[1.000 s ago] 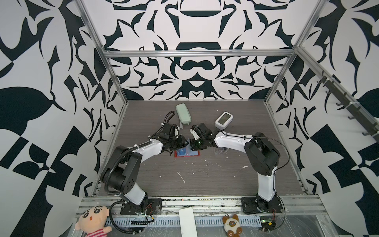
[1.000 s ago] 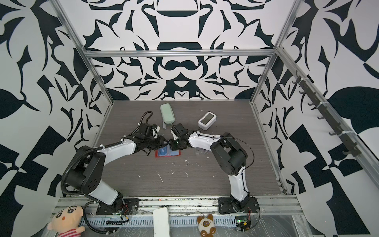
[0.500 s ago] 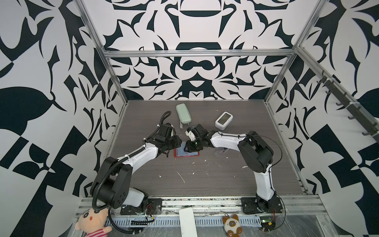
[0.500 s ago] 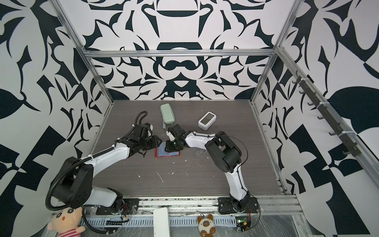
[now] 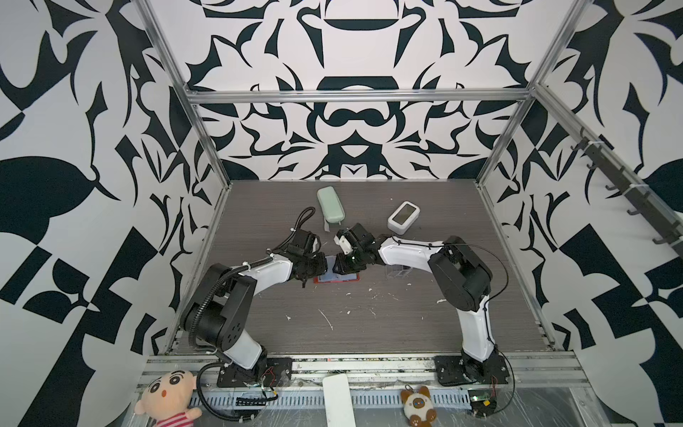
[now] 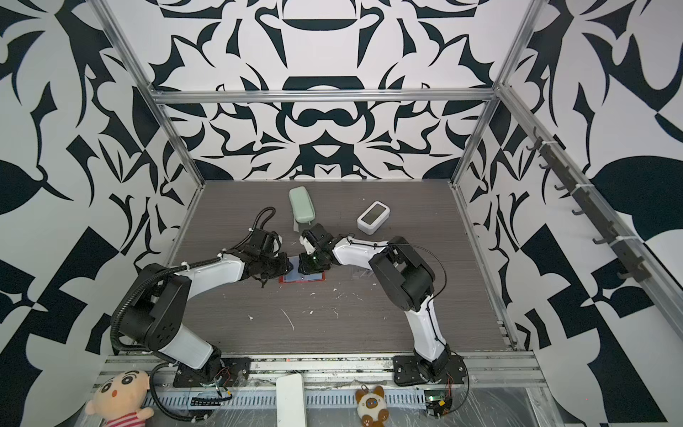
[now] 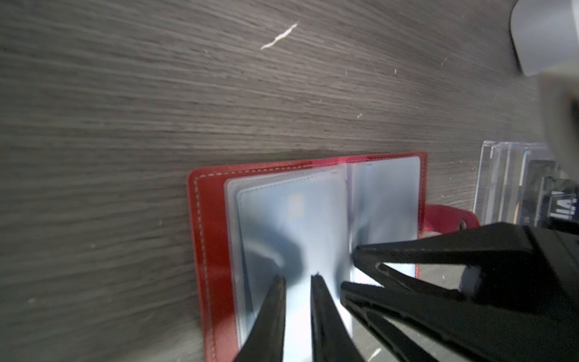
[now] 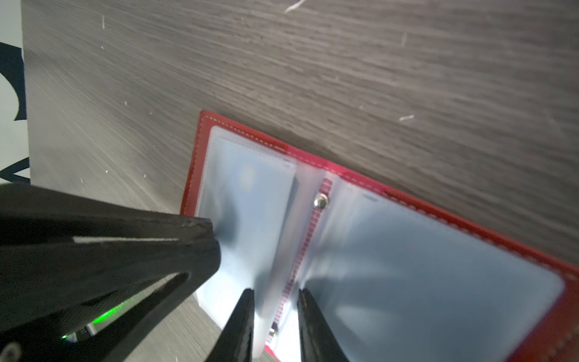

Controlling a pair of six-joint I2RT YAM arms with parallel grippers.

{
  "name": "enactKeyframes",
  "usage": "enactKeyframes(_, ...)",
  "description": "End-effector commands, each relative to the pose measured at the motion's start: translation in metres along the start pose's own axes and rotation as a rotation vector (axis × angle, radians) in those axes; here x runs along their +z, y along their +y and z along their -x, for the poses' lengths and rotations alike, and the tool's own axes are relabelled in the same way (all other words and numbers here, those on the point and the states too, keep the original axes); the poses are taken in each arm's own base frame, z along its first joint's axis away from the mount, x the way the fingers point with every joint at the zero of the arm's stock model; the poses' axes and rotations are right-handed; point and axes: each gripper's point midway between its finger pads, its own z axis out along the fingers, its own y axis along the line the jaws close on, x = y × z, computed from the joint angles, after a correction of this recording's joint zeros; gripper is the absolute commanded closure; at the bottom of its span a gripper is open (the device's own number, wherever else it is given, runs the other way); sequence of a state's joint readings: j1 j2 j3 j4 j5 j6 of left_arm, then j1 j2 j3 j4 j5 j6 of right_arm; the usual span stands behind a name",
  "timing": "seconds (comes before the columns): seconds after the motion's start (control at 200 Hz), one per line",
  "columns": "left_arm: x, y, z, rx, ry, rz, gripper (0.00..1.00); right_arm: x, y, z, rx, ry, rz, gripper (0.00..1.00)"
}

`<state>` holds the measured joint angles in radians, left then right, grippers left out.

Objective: Insert credit cards into a card holder
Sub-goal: Flip over the card slot on the card holder, then pick up the credit card from the storage box.

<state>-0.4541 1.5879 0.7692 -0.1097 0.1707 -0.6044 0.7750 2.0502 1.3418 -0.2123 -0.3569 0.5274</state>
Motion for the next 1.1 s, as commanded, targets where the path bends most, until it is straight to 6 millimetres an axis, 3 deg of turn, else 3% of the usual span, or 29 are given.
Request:
enactKeyframes(0.0,0.003,0.009,-0.005,-0.014,0.012,0.040,0.80,-0.022,0.010,0.014,-0.034,-0.069,-0.024,0.70)
enactKeyframes(0.275,-0.013,-0.005,0.010,0.014,-0.016,0.029,0.75,-0.070,0.001,0.023,-0.073,-0.171,-0.152,0.65)
enactKeyframes(0.54,-0.031,-0.062,0.033,0.103,-0.034,-0.065,0.65,-0.131,-0.030,0.023,-0.060,-0.231,-0.279,0.64)
enactKeyframes(0.895,-0.002,-0.144,0.021,0.232,0.080,-0.152,0.59,-0.208,-0.106,0.002,0.086,-0.279,-0.393,0.63)
enactKeyframes(1.095,0.024,-0.185,0.008,0.288,0.164,-0.202,0.57,-0.229,-0.139,-0.011,0.149,-0.261,-0.445,0.62)
